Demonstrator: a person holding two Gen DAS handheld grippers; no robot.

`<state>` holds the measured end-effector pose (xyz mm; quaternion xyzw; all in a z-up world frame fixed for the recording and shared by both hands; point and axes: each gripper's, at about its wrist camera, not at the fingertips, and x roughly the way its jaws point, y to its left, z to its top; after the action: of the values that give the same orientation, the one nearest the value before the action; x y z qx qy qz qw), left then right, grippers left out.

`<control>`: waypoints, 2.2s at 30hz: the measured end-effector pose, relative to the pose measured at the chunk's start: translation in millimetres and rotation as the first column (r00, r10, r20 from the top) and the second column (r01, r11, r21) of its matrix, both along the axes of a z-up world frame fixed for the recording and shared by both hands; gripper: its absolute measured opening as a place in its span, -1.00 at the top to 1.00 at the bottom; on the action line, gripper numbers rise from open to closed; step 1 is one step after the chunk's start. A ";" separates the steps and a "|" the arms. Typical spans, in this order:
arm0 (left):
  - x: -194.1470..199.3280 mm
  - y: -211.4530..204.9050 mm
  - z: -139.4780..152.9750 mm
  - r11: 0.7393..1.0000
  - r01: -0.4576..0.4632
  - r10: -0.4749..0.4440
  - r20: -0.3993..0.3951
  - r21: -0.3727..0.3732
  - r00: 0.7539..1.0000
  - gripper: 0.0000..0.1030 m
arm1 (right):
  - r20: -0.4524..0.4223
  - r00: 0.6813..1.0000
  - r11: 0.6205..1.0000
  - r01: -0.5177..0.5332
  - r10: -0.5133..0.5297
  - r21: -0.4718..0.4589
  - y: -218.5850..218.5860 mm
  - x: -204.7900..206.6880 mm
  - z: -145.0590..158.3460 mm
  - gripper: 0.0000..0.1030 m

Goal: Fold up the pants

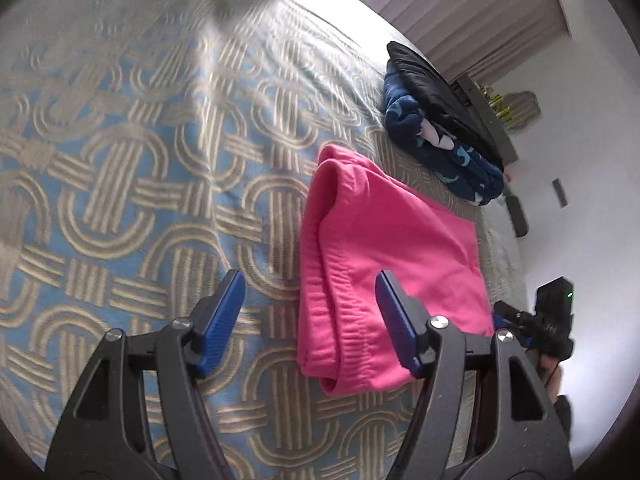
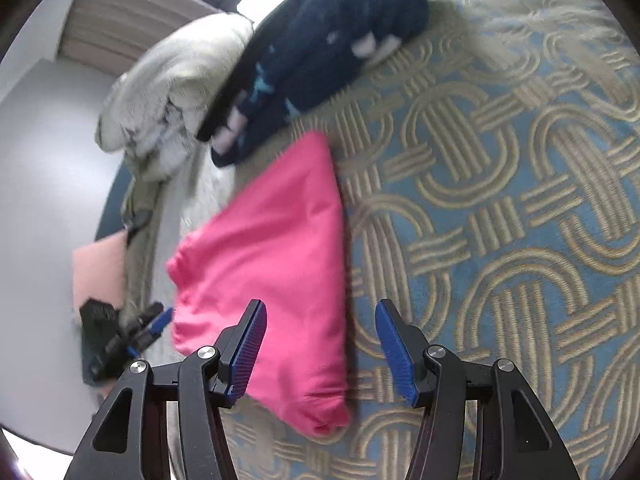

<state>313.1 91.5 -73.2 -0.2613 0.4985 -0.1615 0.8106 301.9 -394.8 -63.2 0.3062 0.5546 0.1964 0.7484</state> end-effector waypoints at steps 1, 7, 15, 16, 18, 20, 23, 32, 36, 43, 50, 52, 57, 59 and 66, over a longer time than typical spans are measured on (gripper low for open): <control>2.1 -1.7 -2.6 1.000 -0.002 0.002 -0.004 -0.020 1.000 -0.32 | 0.006 1.000 1.000 -0.003 0.003 0.007 1.7 3.3 -0.7 -0.12; 17.4 -20.8 -10.8 0.999 0.046 -0.046 -0.014 -0.021 0.999 -0.32 | 0.007 1.000 0.999 -0.023 0.023 0.024 12.2 24.8 -3.1 -0.12; 36.2 -33.1 -12.3 0.998 0.057 -0.057 -0.001 -0.025 0.998 -0.34 | 0.020 0.999 0.999 -0.049 0.049 0.016 29.6 49.7 -7.9 -0.18; 34.4 -33.1 -11.8 0.997 0.069 -0.069 0.002 -0.029 0.998 -0.34 | 0.024 0.998 0.998 -0.053 0.052 0.016 31.3 50.0 -7.8 -0.19; 27.4 -34.8 -12.1 0.994 0.105 -0.105 -0.002 -0.044 0.994 -0.34 | 0.037 0.997 0.998 -0.069 0.068 0.015 31.7 46.1 -6.5 -0.19; 15.2 -37.1 -11.2 0.989 0.139 -0.140 -0.003 -0.039 0.990 -0.34 | 0.039 0.995 0.995 -0.096 0.095 0.018 32.9 38.5 -5.3 -0.19; 6.7 -40.4 -9.5 0.986 0.167 -0.167 0.006 -0.003 0.986 -0.34 | 0.063 0.987 0.989 -0.147 0.147 -0.006 36.8 23.5 0.0 -0.19; 26.4 -48.9 -11.3 0.998 0.065 -0.065 0.000 0.027 0.998 0.02 | 0.041 0.994 0.995 -0.100 0.100 0.007 44.9 43.5 -8.3 -0.11; 20.7 -43.2 -3.6 0.997 0.045 -0.045 0.009 0.055 0.999 0.47 | 0.054 0.994 0.994 -0.092 0.094 -0.051 46.7 44.0 -5.7 0.64; -1.7 -56.8 33.9 0.981 0.074 -0.093 0.097 0.181 0.991 0.58 | 0.126 0.990 0.995 -0.056 0.066 -0.083 49.2 22.2 23.6 0.71; -15.6 -66.5 54.7 0.975 0.079 -0.109 0.136 0.209 0.985 0.61 | 0.191 0.978 0.992 -0.065 0.086 -0.112 59.4 5.8 56.9 0.73; -19.4 -70.1 65.1 0.974 0.084 -0.118 0.153 0.212 0.981 0.62 | 0.209 0.974 0.991 -0.068 0.091 -0.116 61.0 1.1 67.9 0.73; -28.6 -77.2 97.9 0.974 0.085 -0.128 0.201 0.210 0.971 0.62 | 0.246 0.967 0.994 -0.045 0.067 -0.095 51.1 -4.6 97.3 0.73; -30.4 -83.9 106.8 0.973 0.091 -0.137 0.214 0.212 0.967 0.62 | 0.260 0.964 0.995 -0.034 0.057 -0.090 43.9 -8.3 108.1 0.73; -38.7 -128.3 137.1 0.966 0.133 -0.187 0.247 0.220 0.951 0.61 | 0.302 0.953 0.997 0.019 0.006 -0.079 5.2 -30.2 138.3 0.73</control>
<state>274.4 -36.8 63.8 -0.1127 0.4184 -0.2093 0.8766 271.7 -389.6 75.1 0.2438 0.4401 0.2159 0.8368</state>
